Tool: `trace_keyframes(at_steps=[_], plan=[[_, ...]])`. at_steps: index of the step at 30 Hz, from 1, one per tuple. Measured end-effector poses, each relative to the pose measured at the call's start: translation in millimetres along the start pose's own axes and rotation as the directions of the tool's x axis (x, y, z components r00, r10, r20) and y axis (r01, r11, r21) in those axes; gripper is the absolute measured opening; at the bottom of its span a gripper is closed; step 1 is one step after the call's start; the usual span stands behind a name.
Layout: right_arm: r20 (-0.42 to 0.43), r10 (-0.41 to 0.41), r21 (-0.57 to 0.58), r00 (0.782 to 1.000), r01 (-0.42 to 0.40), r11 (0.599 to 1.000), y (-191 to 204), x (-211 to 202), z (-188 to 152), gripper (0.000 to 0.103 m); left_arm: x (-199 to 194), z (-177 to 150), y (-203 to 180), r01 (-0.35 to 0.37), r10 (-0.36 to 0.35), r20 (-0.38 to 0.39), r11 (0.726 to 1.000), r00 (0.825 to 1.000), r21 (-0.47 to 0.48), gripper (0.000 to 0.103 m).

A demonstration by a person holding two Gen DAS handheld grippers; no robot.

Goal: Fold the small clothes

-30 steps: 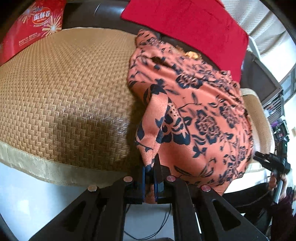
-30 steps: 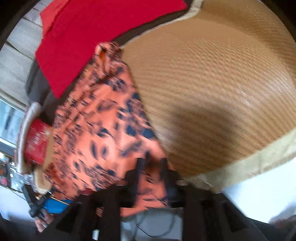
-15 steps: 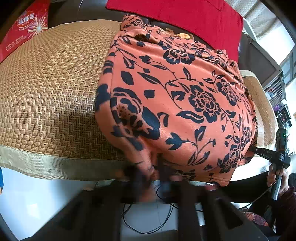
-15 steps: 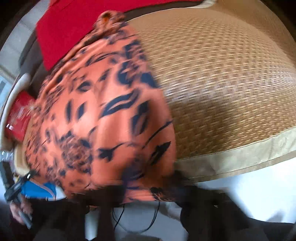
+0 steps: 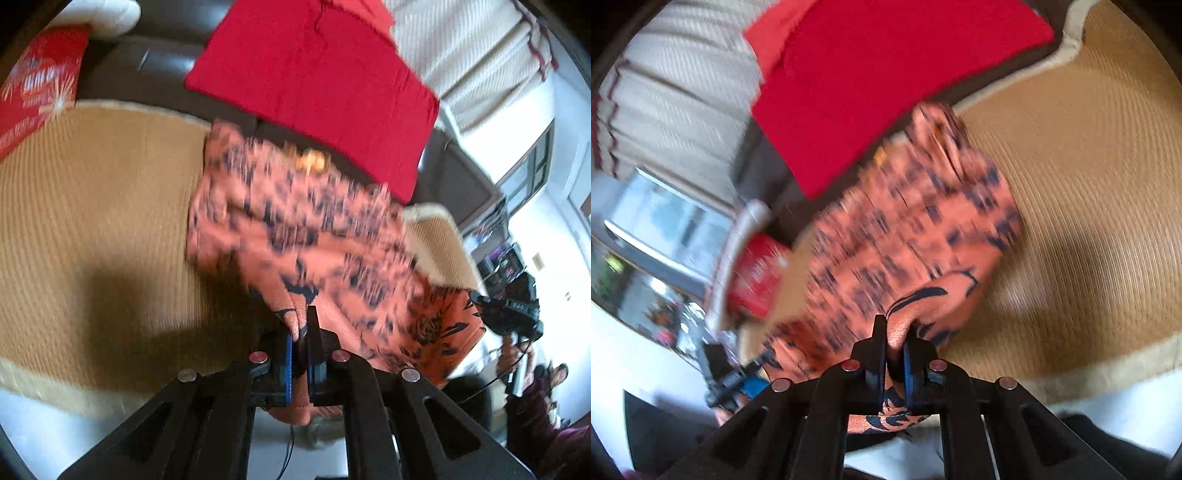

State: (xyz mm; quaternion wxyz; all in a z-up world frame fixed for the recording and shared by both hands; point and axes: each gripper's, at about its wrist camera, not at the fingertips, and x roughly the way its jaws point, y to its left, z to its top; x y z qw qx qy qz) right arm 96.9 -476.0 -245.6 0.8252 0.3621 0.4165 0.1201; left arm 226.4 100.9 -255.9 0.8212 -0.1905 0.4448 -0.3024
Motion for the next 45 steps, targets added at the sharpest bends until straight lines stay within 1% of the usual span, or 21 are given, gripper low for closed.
trace_keyframes(at_steps=[4, 7, 12, 15, 18, 22, 24, 25, 26, 27, 28, 30, 31, 32, 33, 34, 35, 38, 40, 42, 45], plan=[[0.105, 0.046, 0.021, 0.993, -0.048, 0.999, 18, 4, 63, 0.008, -3, 69, 12, 0.013, -0.011, 0.059, 0.999, 0.998, -0.032, 0.005], [0.195, 0.029, 0.061, 0.98, -0.041, 0.997, 14, 25, 126, 0.008, 11, 124, 22, -0.021, 0.024, 0.093, 0.999, 0.995, -0.035, 0.006], [0.258, -0.059, 0.209, 0.964, 0.004, 0.978, -32, 91, 205, 0.008, 98, 204, 59, -0.139, 0.142, 0.047, 0.988, 0.989, -0.062, 0.007], [0.24, -0.067, 0.313, 0.968, -0.012, 0.95, -70, 139, 233, 0.012, 156, 225, 88, -0.22, 0.219, -0.022, 0.972, 0.975, -0.083, 0.009], [0.228, -0.071, 0.352, 0.971, -0.014, 0.936, -98, 174, 245, 0.012, 192, 228, 123, -0.162, 0.157, -0.039, 0.963, 0.987, -0.214, 0.009], [0.284, 0.026, 0.368, 0.959, -0.134, 0.92, -120, 172, 251, 0.014, 186, 216, 152, -0.006, 0.022, 0.042, 0.937, 0.999, -0.35, 0.011], [0.328, 0.044, 0.354, 0.944, -0.166, 0.921, -118, 156, 250, 0.027, 175, 210, 158, 0.044, -0.009, 0.09, 0.918, 0.996, -0.395, 0.019], [0.355, 0.031, 0.347, 0.934, -0.163, 0.924, -115, 145, 248, 0.062, 166, 208, 158, 0.037, 0.012, 0.117, 0.913, 0.993, -0.407, 0.041], [0.386, 0.027, 0.341, 0.922, -0.17, 0.925, -110, 134, 245, 0.093, 152, 205, 154, -0.003, 0.072, 0.153, 0.912, 0.986, -0.411, 0.053], [0.444, 0.009, 0.325, 0.896, -0.171, 0.93, -102, 118, 237, 0.094, 138, 202, 148, -0.035, 0.125, 0.198, 0.913, 0.972, -0.406, 0.064], [0.451, -0.015, 0.282, 0.893, -0.126, 0.951, -88, 109, 234, 0.094, 117, 200, 135, -0.062, 0.173, 0.267, 0.923, 0.948, -0.38, 0.064], [0.368, -0.048, 0.166, 0.929, -0.015, 0.986, -57, 109, 233, 0.089, 94, 195, 110, -0.129, 0.231, 0.323, 0.943, 0.918, -0.307, 0.065], [0.321, -0.084, 0.098, 0.943, 0.055, 0.994, -38, 114, 229, 0.079, 88, 191, 92, -0.202, 0.279, 0.319, 0.946, 0.906, -0.254, 0.066], [0.271, -0.121, 0.011, 0.955, 0.123, 0.992, -18, 124, 223, 0.068, 90, 186, 72, -0.284, 0.326, 0.278, 0.941, 0.904, -0.181, 0.066], [0.234, -0.149, -0.055, 0.961, 0.166, 0.985, -5, 132, 218, 0.061, 102, 180, 53, -0.35, 0.36, 0.199, 0.933, 0.911, -0.085, 0.066], [0.184, -0.182, -0.136, 0.966, 0.209, 0.968, 12, 148, 212, 0.043, 117, 171, 36, -0.39, 0.387, 0.121, 0.921, 0.914, 0.004, 0.066], [0.134, -0.214, -0.197, 0.968, 0.238, 0.951, 25, 166, 206, 0.037, 131, 161, 23, -0.414, 0.41, 0.07, 0.908, 0.91, 0.067, 0.066], [0.018, -0.319, -0.318, 0.948, 0.308, 0.897, 52, 222, 197, 0.037, 178, 139, -7, -0.42, 0.444, -0.049, 0.874, 0.895, 0.243, 0.066], [-0.011, -0.365, -0.361, 0.931, 0.336, 0.87, 59, 248, 199, 0.037, 204, 137, -12, -0.427, 0.472, -0.098, 0.854, 0.876, 0.296, 0.066], [-0.019, -0.402, -0.395, 0.916, 0.362, 0.844, 63, 270, 205, 0.037, 219, 144, -8, -0.429, 0.479, -0.128, 0.855, 0.868, 0.293, 0.066], [0.001, -0.411, -0.387, 0.912, 0.379, 0.84, 63, 291, 229, 0.037, 231, 167, 3, -0.418, 0.454, -0.123, 0.877, 0.883, 0.236, 0.066]])
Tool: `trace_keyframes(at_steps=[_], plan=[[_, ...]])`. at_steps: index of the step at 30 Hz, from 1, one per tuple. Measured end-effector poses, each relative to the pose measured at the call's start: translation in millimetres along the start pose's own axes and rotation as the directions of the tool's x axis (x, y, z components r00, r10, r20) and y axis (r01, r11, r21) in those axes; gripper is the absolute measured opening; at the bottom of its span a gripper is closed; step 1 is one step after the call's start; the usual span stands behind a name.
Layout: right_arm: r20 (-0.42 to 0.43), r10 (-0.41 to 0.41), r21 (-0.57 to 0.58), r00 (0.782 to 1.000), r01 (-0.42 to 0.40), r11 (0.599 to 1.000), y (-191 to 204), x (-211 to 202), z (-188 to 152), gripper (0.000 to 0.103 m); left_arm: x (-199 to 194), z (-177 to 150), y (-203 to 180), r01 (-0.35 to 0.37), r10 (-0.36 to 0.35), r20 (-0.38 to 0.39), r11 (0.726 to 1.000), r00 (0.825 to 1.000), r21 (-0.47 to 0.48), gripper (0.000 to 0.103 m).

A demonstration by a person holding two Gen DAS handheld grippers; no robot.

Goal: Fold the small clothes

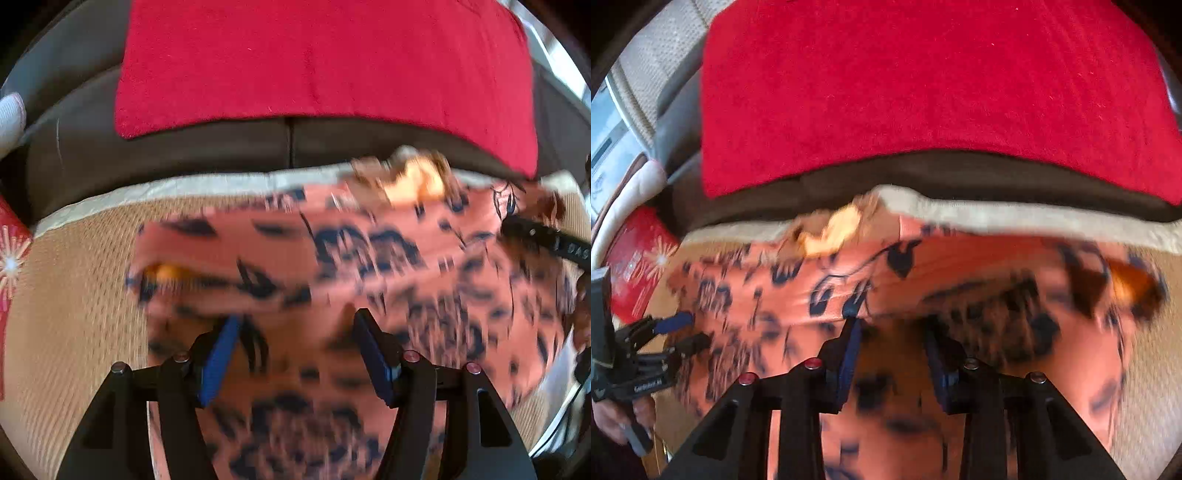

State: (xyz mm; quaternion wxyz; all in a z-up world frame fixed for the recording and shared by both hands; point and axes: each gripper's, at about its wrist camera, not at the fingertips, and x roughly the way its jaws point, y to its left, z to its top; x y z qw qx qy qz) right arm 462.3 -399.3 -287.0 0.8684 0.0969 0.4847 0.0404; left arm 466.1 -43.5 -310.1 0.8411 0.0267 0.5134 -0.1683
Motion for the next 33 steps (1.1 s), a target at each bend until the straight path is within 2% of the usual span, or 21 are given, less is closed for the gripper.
trace_keyframes(at_steps=[2, 5, 7, 9, 12, 15, 17, 19, 21, 23, 26, 27, 29, 33], plan=[[0.056, 0.005, 0.033, 0.998, -0.007, 0.999, -6, 6, 19, 0.037, 6, 20, 10, 0.012, -0.01, 0.034, 0.999, 0.999, -0.045, 0.066], [0.175, 0.023, 0.125, 0.984, -0.045, 0.991, -12, 10, 33, 0.039, 13, 53, 27, 0.029, -0.014, 0.136, 0.993, 0.991, -0.111, 0.066], [0.236, 0.04, 0.204, 0.971, -0.09, 0.975, -26, 8, 42, 0.042, 12, 66, 35, 0.0, 0.029, 0.196, 0.99, 0.98, -0.144, 0.066], [0.252, 0.056, 0.24, 0.966, -0.119, 0.963, -38, 1, 41, 0.042, 4, 68, 36, -0.043, 0.073, 0.215, 0.989, 0.974, -0.144, 0.066], [0.266, 0.059, 0.225, 0.962, -0.122, 0.967, -44, -21, 24, 0.042, -22, 57, 37, -0.052, 0.09, 0.276, 0.989, 0.957, -0.14, 0.066], [0.208, 0.025, 0.189, 0.978, -0.065, 0.98, -37, -35, -1, 0.042, -41, 35, 17, -0.099, 0.121, 0.252, 0.99, 0.96, -0.095, 0.066], [0.18, -0.017, 0.162, 0.984, -0.012, 0.987, -25, -44, -19, 0.042, -54, 12, 2, -0.122, 0.138, 0.249, 0.99, 0.959, -0.076, 0.073], [0.159, -0.031, 0.159, 0.987, 0.006, 0.987, -16, -52, -37, 0.042, -63, -8, -14, -0.159, 0.172, 0.232, 0.985, 0.957, -0.073, 0.086], [0.137, -0.03, 0.169, 0.99, 0.006, 0.986, -7, -49, -55, 0.042, -65, -27, -21, -0.146, 0.161, 0.217, 0.986, 0.963, -0.083, 0.087], [0.118, -0.039, 0.194, 0.992, 0.015, 0.981, 0, -50, -73, 0.058, -58, -46, -24, -0.132, 0.149, 0.175, 0.986, 0.973, -0.103, 0.089], [0.073, -0.078, 0.181, 0.994, 0.063, 0.981, 6, -39, -94, 0.059, -35, -65, -27, -0.17, 0.18, 0.062, 0.975, 0.982, -0.141, 0.089], [0.067, -0.096, 0.157, 0.993, 0.085, 0.984, 8, -36, -100, 0.059, -25, -72, -28, -0.195, 0.202, 0.039, 0.972, 0.979, -0.131, 0.089], [0.082, -0.112, 0.123, 0.99, 0.101, 0.987, 13, -38, -107, 0.059, -13, -81, -34, -0.281, 0.285, 0.02, 0.955, 0.958, -0.097, 0.089], [0.181, -0.052, 0.229, 0.982, 0.01, 0.973, 5, -75, -120, 0.059, -47, -87, -48, -0.348, 0.361, 0.129, 0.931, 0.924, -0.111, 0.089]])
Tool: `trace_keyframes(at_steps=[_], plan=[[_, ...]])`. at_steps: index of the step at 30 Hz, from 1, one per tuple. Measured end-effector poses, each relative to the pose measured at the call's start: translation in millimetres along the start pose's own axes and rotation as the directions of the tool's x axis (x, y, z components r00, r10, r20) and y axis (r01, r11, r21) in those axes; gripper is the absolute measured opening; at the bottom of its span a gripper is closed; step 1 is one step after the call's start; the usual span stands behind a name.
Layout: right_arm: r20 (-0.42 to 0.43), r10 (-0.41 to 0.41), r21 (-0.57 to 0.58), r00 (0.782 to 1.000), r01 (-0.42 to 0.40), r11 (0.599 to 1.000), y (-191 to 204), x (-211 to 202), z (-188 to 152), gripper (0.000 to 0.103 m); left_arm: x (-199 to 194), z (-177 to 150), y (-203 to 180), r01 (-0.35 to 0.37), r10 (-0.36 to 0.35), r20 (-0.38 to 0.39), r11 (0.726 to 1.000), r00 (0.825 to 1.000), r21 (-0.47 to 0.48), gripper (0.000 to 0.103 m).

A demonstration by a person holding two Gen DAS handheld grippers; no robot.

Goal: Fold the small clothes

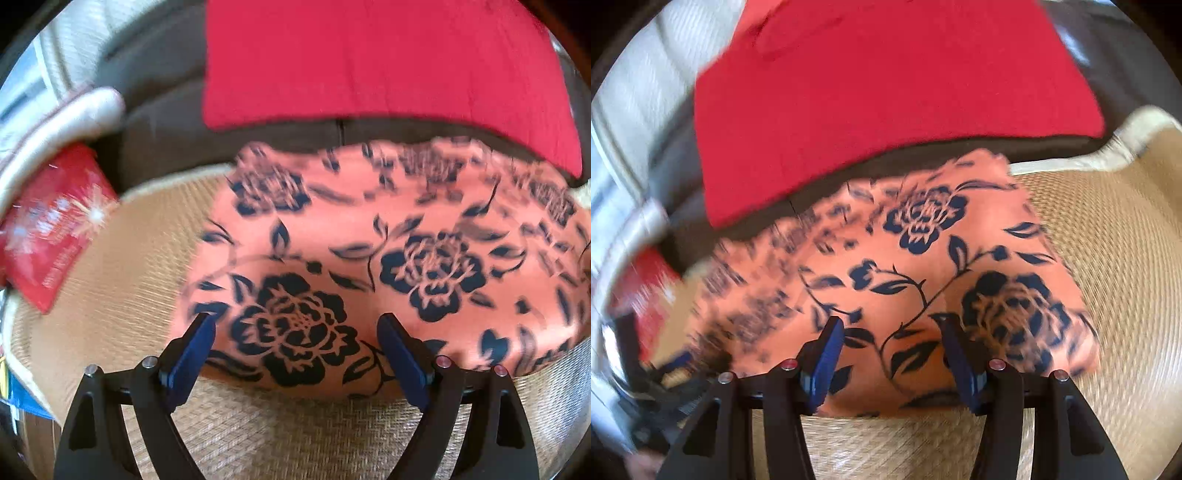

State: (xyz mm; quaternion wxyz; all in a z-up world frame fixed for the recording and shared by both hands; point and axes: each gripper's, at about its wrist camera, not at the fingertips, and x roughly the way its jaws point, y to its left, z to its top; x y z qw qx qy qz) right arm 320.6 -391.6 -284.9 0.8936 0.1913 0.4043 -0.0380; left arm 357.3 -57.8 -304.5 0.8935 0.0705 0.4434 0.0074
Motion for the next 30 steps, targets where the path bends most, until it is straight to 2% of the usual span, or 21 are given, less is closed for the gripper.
trace_keyframes(at_steps=[4, 6, 8, 10, 13, 16, 18, 21, 24, 28, 30], plan=[[0.132, -0.023, -0.019, 0.991, 0.026, 0.999, 1, -38, -7, 0.059, -47, -7, 15, 0.039, -0.03, 0.125, 0.997, 0.992, -0.063, 0.091], [0.167, -0.017, -0.036, 0.986, 0.024, 0.999, 5, -50, -6, 0.06, -63, -9, 23, 0.063, -0.046, 0.178, 0.994, 0.983, -0.09, 0.092], [0.168, -0.023, -0.043, 0.985, 0.031, 0.999, 8, -50, -5, 0.064, -73, -9, 26, 0.058, -0.036, 0.214, 0.994, 0.976, -0.095, 0.095], [0.138, -0.047, -0.045, 0.989, 0.053, 0.998, 9, -39, -4, 0.064, -79, -10, 26, 0.029, -0.007, 0.24, 0.996, 0.971, -0.089, 0.095], [0.071, -0.069, -0.023, 0.995, 0.071, 0.997, 3, -23, -3, 0.064, -86, -6, 25, 0.032, -0.011, 0.238, 0.996, 0.971, -0.086, 0.095], [0.126, -0.05, -0.014, 0.991, 0.053, 0.999, 5, -34, -3, 0.064, -101, -6, 28, 0.019, 0.007, 0.252, 0.995, 0.968, -0.098, 0.095], [0.173, -0.039, -0.018, 0.984, 0.043, 0.999, 6, -52, -4, 0.064, -113, -8, 29, 0.034, -0.007, 0.268, 0.995, 0.963, -0.097, 0.095], [0.182, 0.025, -0.007, 0.983, -0.024, 1.0, 8, -74, -7, 0.064, -127, -12, 30, 0.092, -0.066, 0.271, 0.992, 0.96, -0.088, 0.096], [0.201, 0.025, -0.033, 0.979, -0.018, 0.999, 13, -96, -6, 0.065, -139, -19, 32, 0.148, -0.122, 0.259, 0.985, 0.958, -0.084, 0.096], [0.18, 0.107, 0.013, 0.978, -0.111, 0.994, 5, -123, 2, 0.066, -172, -25, 37, 0.147, -0.115, 0.299, 0.985, 0.947, -0.086, 0.096], [0.182, 0.177, 0.03, 0.967, -0.185, 0.982, 1, -145, 5, 0.074, -186, -24, 40, 0.133, -0.099, 0.318, 0.987, 0.943, -0.086, 0.096]])
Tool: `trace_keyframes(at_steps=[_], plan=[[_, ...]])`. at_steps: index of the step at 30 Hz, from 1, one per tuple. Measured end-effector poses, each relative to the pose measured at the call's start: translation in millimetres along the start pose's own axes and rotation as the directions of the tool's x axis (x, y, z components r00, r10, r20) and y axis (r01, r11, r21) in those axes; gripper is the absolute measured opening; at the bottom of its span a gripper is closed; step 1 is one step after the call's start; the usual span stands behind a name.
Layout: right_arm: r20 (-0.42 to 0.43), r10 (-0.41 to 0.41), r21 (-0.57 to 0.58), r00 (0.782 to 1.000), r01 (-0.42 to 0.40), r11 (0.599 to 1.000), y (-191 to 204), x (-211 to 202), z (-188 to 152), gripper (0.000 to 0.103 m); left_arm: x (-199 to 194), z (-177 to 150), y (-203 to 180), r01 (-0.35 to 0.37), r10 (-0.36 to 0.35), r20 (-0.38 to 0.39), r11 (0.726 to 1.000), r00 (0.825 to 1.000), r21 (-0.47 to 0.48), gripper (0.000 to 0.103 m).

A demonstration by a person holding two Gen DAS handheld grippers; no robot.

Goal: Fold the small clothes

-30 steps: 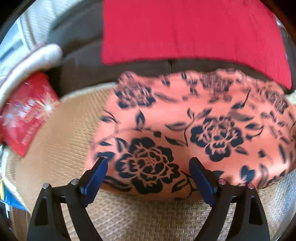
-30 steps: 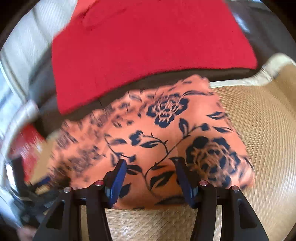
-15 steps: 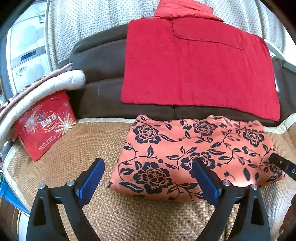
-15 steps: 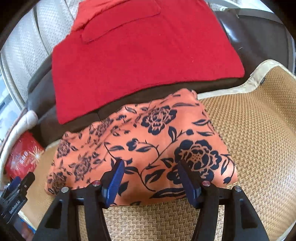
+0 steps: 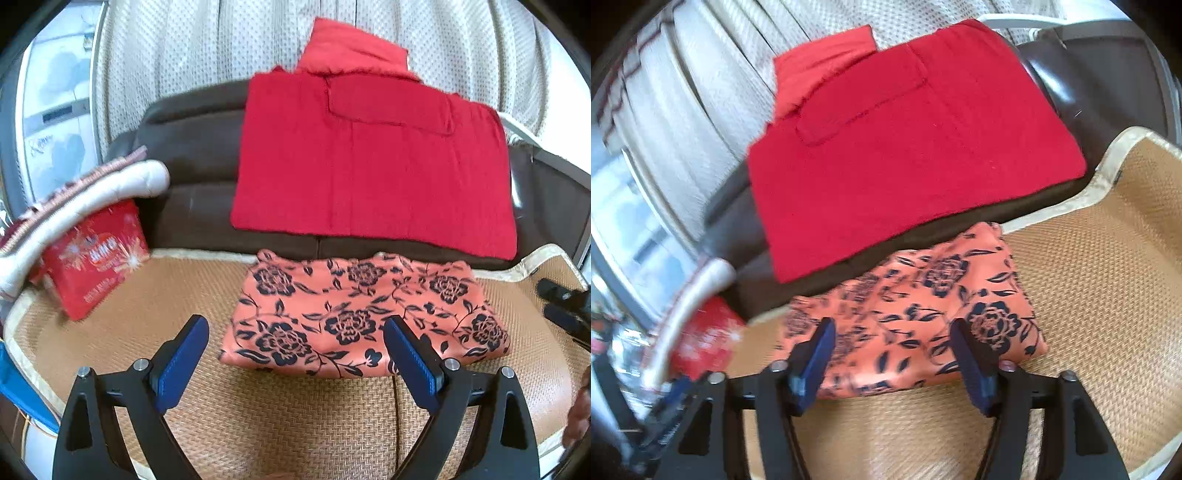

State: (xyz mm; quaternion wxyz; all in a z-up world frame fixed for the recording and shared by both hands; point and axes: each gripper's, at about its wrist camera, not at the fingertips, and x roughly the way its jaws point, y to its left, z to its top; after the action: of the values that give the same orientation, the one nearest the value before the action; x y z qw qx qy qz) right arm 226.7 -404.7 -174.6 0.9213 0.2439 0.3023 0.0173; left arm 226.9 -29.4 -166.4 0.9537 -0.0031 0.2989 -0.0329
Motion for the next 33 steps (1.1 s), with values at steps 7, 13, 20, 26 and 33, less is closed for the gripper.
trace_keyframes(at_steps=[7, 13, 20, 26, 33], plan=[[0.013, 0.083, 0.057, 0.996, -0.084, 0.995, 14, -45, 14, 0.078, -40, 15, 8, -0.029, 0.032, 0.067, 0.999, 0.997, -0.038, 0.096], [0.082, 0.257, 0.128, 0.963, -0.266, 0.955, 16, -70, 6, 0.088, -65, 18, 0, 0.02, -0.017, 0.078, 0.999, 0.997, -0.036, 0.096], [0.172, 0.299, 0.173, 0.939, -0.328, 0.929, 23, -97, 11, 0.102, -88, 20, -13, 0.028, -0.032, 0.121, 0.999, 0.992, 0.027, 0.096], [0.141, 0.171, 0.114, 0.975, -0.187, 0.976, 3, -89, 6, 0.102, -45, 4, 11, 0.028, -0.029, 0.02, 0.999, 0.999, 0.029, 0.096], [-0.021, 0.078, 0.415, 0.997, -0.062, 0.908, -102, -32, -17, 0.102, 66, -38, 88, -0.07, 0.049, -0.205, 0.993, 0.977, -0.094, 0.096]])
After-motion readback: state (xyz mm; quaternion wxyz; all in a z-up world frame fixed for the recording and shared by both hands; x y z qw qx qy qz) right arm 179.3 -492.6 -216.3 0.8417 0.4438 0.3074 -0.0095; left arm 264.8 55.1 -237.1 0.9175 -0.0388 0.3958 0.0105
